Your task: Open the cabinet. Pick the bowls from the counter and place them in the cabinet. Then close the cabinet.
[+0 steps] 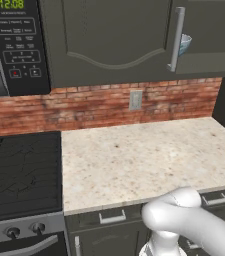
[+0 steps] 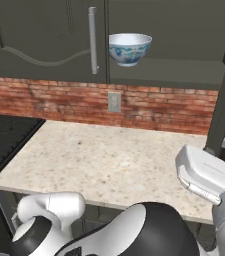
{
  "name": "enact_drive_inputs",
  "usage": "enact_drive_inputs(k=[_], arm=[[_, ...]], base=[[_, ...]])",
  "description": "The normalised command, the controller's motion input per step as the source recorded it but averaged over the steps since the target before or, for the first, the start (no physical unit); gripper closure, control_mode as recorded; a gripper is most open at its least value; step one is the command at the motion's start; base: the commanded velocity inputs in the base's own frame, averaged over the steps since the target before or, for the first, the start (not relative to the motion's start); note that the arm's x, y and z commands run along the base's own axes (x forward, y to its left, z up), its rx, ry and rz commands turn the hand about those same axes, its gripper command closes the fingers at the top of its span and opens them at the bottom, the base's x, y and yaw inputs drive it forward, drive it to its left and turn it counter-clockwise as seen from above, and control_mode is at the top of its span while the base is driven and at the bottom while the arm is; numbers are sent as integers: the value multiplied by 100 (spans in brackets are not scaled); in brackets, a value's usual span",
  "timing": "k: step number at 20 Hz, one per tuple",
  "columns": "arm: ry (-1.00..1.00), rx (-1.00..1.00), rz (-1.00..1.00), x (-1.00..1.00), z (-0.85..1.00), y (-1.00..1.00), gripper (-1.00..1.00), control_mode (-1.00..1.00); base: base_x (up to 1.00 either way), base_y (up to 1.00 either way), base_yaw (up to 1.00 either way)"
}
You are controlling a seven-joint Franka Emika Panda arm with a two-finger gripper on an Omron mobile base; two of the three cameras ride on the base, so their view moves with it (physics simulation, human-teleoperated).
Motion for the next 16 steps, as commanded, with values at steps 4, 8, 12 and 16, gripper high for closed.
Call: enact_drive_inputs(k=[4,8,12,16], arm=[[0,6,0,0,-19,-71,-100,-100],[0,4,1,6,-14,-61,-100,-100],[0,5,9,35,-28,-60,-100,-100],[0,14,13,54,-24,-21,-100,-100]], base=[[0,0,0],[0,0,0],[0,0,0],[0,0,0]])
